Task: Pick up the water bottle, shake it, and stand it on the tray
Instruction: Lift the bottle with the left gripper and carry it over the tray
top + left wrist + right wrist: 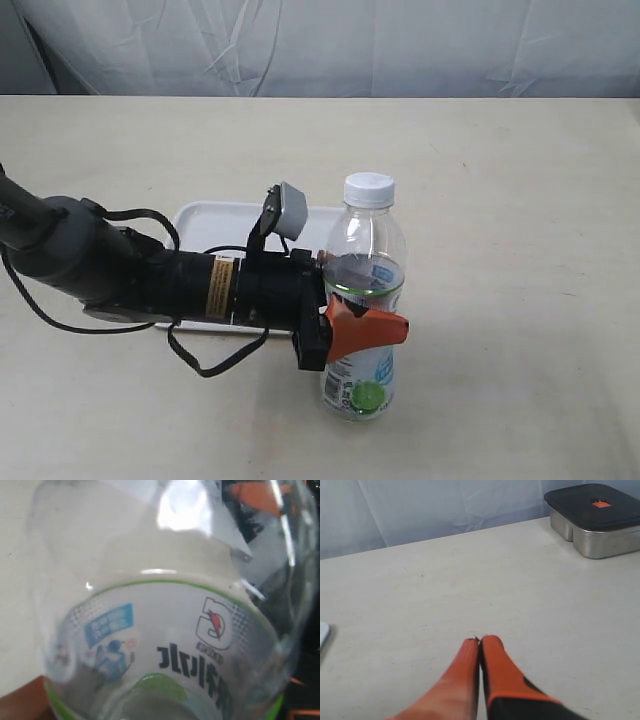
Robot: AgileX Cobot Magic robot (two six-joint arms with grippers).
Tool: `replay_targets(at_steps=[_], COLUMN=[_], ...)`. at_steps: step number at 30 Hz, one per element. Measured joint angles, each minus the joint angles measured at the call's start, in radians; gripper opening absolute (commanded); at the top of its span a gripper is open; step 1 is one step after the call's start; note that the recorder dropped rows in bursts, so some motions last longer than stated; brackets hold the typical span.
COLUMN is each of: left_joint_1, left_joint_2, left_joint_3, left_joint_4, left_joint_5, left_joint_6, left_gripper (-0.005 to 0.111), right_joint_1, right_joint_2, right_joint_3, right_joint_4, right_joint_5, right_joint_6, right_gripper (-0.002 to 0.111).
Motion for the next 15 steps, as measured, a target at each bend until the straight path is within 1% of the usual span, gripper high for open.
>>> replay_targets(at_steps=[2,5,6,7,8,9,10,12,13,15], left_joint_1=[0.000,0.000,0.000,0.000,-0.004,-0.004,-0.004,-0.004,-0.004,-0.004], left_joint_2=[-0.031,-0.132,-0.183,-0.231,-0.317,-0.372,-0.441,-0.521,-0.549,-0.594], left_joint_3=[0.002,-0.032,-0.054,-0.088,-0.148,-0.184,-0.246,-0.298,-0.306,-0.282], left_joint_4=[-0.042,-0.101,-0.110,-0.117,-0.117,-0.117,-0.117,-0.115,-0.115,-0.113], left_joint_5=[0.027,0.042,0.059,0.108,0.230,0.313,0.465,0.615,0.666,0.753], left_joint_6=[0.000,-0.002,-0.002,0.001,0.014,0.024,0.036,0.043,0.033,-0.029], left_gripper=[0.000,0.000,0.000,0.000,0.000,0.000,0.000,0.000,0.000,0.000], right_joint_1=[0.000,0.000,0.000,0.000,0.000,0.000,0.000,0.000,0.000,0.000], right_joint_2=[0.000,0.000,0.000,0.000,0.000,0.000,0.000,0.000,0.000,0.000], right_joint_3=[0.000,0.000,0.000,0.000,0.000,0.000,0.000,0.000,0.000,0.000], right_joint_4=[0.000,0.000,0.000,0.000,0.000,0.000,0.000,0.000,0.000,0.000], right_joint_5=[0.000,0.000,0.000,0.000,0.000,0.000,0.000,0.000,0.000,0.000], right_joint_6=[0.000,-0.002,-0.002,-0.002,-0.002,-0.002,-0.002,-0.002,-0.002,-0.002], right_gripper=[0.004,0.004,0.004,0.004,0.004,0.004,0.004,0.004,0.004,0.004])
